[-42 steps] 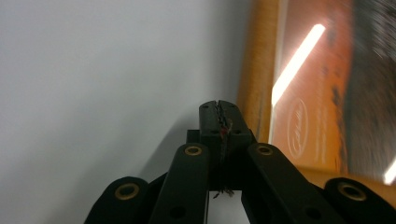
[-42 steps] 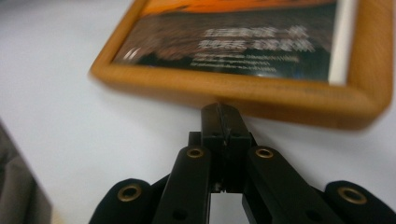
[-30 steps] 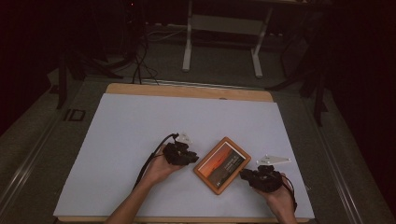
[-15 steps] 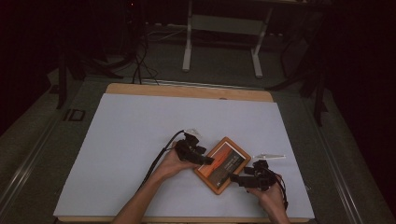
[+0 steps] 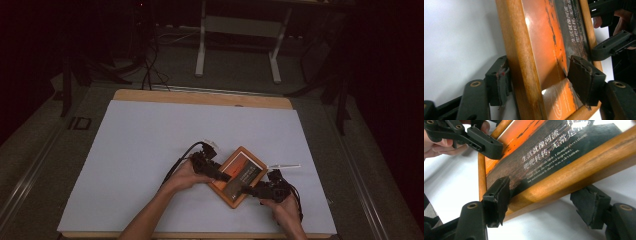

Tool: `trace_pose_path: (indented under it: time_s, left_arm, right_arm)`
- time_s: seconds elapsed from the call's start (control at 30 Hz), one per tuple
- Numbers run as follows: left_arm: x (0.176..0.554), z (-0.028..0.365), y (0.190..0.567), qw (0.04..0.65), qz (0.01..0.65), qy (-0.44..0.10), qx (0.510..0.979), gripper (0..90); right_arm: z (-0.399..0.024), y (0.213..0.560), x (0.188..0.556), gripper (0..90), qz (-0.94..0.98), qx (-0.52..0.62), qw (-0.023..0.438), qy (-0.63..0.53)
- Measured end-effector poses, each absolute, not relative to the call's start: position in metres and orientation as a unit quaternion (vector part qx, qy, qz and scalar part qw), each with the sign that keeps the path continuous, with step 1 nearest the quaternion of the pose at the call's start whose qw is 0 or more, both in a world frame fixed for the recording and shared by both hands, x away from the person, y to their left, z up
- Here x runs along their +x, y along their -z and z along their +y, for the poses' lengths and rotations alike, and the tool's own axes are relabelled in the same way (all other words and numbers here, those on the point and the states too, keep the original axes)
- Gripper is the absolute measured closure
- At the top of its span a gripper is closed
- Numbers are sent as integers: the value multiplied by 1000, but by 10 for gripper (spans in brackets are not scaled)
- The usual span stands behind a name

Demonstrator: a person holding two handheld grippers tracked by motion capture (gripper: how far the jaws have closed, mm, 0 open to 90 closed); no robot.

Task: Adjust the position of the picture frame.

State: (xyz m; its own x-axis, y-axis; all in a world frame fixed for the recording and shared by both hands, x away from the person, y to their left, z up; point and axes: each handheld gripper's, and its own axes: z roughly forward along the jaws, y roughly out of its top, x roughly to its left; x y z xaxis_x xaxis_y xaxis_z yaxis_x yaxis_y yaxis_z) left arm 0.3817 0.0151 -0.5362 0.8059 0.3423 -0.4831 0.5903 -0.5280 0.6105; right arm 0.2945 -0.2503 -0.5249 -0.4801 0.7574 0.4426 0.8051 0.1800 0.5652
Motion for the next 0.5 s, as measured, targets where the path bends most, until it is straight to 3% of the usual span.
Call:
trace_pose_path:
  time_s: [0.5]
  left_arm:
    - [347, 59, 516, 415, 296, 88, 856, 586]
  right_arm:
    - [-239, 503, 299, 544, -788, -465, 6, 402]
